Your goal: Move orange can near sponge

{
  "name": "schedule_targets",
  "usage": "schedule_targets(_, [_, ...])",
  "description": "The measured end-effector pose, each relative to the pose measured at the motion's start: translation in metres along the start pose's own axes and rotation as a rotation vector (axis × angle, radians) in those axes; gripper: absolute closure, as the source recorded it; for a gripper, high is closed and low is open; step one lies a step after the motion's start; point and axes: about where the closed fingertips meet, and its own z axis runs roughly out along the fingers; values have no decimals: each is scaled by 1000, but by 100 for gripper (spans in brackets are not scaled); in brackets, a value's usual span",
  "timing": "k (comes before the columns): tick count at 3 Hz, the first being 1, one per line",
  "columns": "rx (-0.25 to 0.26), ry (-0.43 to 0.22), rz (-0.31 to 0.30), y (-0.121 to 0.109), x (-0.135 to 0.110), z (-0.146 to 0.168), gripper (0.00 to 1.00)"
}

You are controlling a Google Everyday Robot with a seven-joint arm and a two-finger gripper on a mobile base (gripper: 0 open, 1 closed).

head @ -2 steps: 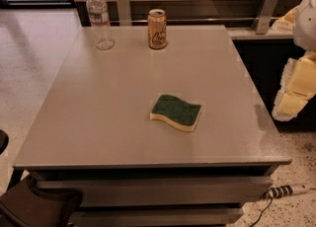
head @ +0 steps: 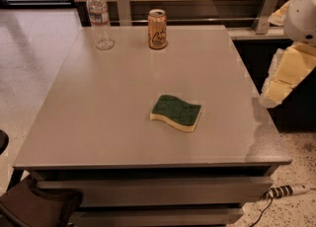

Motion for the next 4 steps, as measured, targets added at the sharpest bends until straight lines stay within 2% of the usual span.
schedule_targets(1, [58,-92,122,-32,-28,18,0])
schedule_targets(2, [113,-254,307,-51,-65,45,0])
schedule_targets(3, [155,-375,390,-67,-90,63,0])
schedule_targets(4, [160,-492,473,-71,-112,90,0])
